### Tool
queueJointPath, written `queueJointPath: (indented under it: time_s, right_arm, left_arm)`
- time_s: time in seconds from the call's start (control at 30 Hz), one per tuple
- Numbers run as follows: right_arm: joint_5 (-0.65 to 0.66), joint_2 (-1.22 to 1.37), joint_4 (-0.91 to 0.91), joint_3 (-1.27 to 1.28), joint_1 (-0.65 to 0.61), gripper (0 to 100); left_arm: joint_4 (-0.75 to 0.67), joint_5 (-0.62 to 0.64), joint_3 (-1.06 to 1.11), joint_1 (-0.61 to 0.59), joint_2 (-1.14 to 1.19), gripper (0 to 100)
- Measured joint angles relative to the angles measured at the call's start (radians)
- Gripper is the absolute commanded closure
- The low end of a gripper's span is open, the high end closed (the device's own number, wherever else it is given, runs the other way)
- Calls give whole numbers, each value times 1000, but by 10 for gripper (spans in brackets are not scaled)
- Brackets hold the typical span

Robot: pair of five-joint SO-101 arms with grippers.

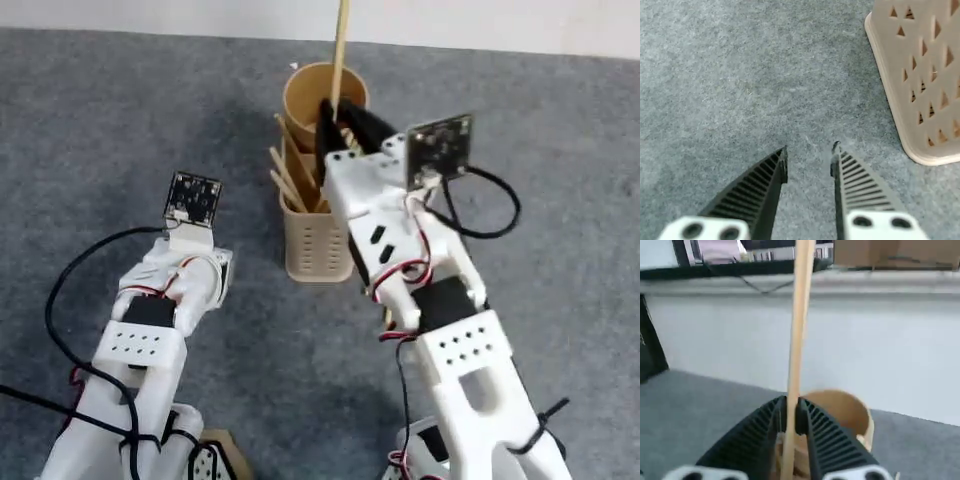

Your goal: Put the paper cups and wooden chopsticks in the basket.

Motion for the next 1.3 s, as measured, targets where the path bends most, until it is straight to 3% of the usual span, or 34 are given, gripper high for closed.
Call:
queueJointPath:
  time_s: [0.1, 0.3, 0.53, 0.73, 0.93, 1.1, 1.3]
  right_arm:
    - [78, 0, -3, 26, -2, 964]
    - [107, 0, 106, 26, -2, 754]
    - [109, -64, 172, 12, 11, 746]
    - [104, -104, 512, -295, 224, 746]
    - [137, 97, 899, -565, 471, 746]
    - [152, 396, 882, -445, 520, 746]
    - [121, 621, 690, -249, 436, 746]
  left_arm:
    - [0, 0, 0, 0, 0, 829]
    - [0, 0, 0, 0, 0, 829]
    - [0, 0, 0, 0, 0, 829]
    - [0, 0, 0, 0, 0, 829]
    - [0, 0, 0, 0, 0, 829]
    - [0, 0, 0, 0, 0, 829]
    - [0, 0, 0, 0, 0, 829]
